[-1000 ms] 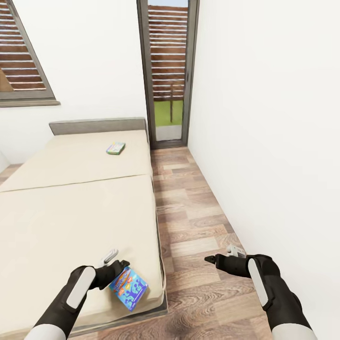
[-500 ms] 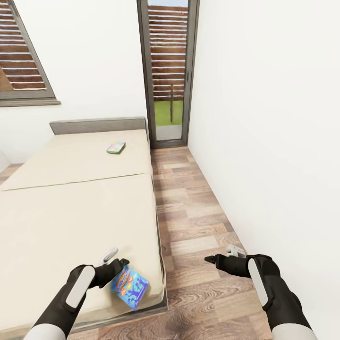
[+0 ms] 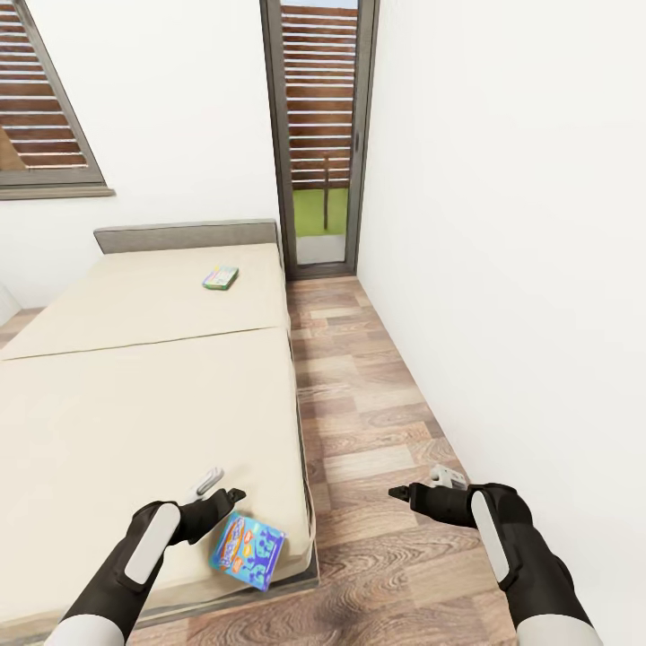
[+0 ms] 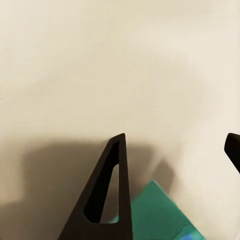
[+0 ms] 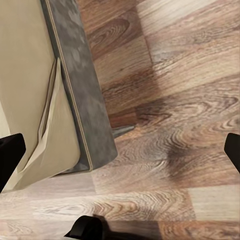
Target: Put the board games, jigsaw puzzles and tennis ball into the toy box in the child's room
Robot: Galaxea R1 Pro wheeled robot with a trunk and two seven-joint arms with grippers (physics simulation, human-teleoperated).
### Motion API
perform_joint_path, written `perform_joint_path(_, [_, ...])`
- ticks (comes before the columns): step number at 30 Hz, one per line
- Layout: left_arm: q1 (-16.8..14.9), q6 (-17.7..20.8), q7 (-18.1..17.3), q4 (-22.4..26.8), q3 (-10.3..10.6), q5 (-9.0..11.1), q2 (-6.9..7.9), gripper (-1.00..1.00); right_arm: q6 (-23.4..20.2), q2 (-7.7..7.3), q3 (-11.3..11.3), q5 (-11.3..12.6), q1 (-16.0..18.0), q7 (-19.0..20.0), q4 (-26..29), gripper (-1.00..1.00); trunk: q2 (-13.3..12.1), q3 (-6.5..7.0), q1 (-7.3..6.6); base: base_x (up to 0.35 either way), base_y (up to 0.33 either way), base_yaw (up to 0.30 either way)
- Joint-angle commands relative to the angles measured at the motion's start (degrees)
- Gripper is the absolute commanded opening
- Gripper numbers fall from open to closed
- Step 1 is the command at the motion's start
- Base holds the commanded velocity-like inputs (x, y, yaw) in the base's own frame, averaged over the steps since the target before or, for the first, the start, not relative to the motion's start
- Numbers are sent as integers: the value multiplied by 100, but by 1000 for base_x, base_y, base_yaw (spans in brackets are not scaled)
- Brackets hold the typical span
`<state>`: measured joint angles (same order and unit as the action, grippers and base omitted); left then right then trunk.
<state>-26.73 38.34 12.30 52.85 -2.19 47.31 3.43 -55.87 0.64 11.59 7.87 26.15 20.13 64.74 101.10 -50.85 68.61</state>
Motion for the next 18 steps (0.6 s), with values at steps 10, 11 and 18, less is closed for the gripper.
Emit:
perform_joint_path(10, [1, 51, 62, -212, -1, 32, 5, 100, -29, 6, 18, 9, 4, 9, 4, 100, 2, -6, 0, -4, 0, 0])
perform_joint_path(11, [1, 51, 62, -212, -1, 32, 5, 100, -29, 6, 18, 9, 4, 9, 4, 100, 2, -6, 0, -1, 0, 0])
perform_joint_path(18, [1, 51, 62, -213, -1, 33, 8, 100, -35, 6, 18, 10, 4, 10, 4, 100, 2, -6, 0, 0, 0, 0])
